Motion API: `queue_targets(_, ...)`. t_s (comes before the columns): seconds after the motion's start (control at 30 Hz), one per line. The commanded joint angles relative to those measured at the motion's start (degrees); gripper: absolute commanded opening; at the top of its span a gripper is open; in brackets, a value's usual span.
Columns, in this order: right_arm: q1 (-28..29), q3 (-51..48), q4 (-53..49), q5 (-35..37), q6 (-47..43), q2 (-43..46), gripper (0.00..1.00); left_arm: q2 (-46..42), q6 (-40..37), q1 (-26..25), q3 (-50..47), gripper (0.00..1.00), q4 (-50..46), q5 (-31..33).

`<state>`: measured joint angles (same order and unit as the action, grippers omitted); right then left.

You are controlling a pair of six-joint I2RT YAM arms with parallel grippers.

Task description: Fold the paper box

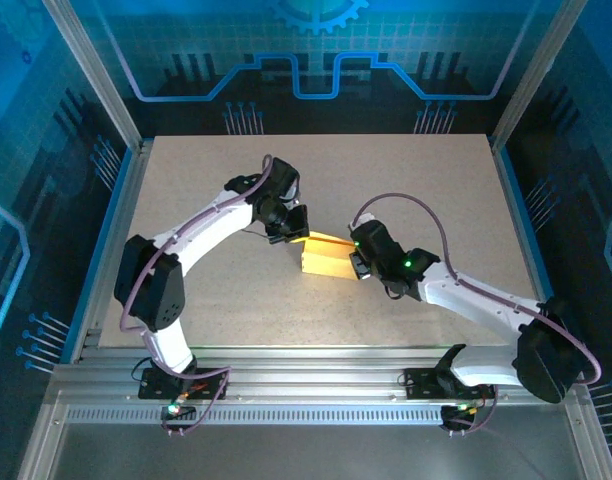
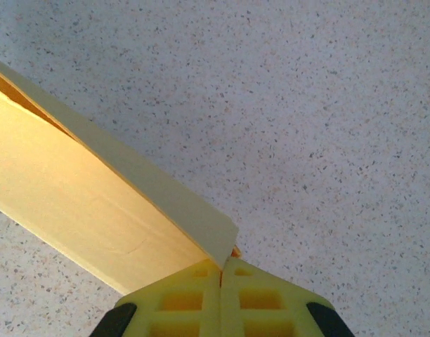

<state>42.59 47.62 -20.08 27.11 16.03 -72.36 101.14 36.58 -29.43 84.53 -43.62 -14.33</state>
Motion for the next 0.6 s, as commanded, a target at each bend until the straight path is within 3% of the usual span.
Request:
queue_targets(0.0,2.32,-0.77,4.53,-1.14,-1.70,1.10,0.00,-2.61,-4.04,-2.37,-0.42,0.00,4.44,0.52)
queue_targets(0.3,2.32,-0.39,4.43,-1.10,-1.92,0.40,0.00,-3.86,-7.23,-3.62,-2.00,0.00,4.33,6.37)
queue_targets(0.57,2.33,-0.77,4.71,-1.47,-1.44,0.31,0.00,-6.57,-13.38,-5.00,-8.45,0.00,11.03,6.18)
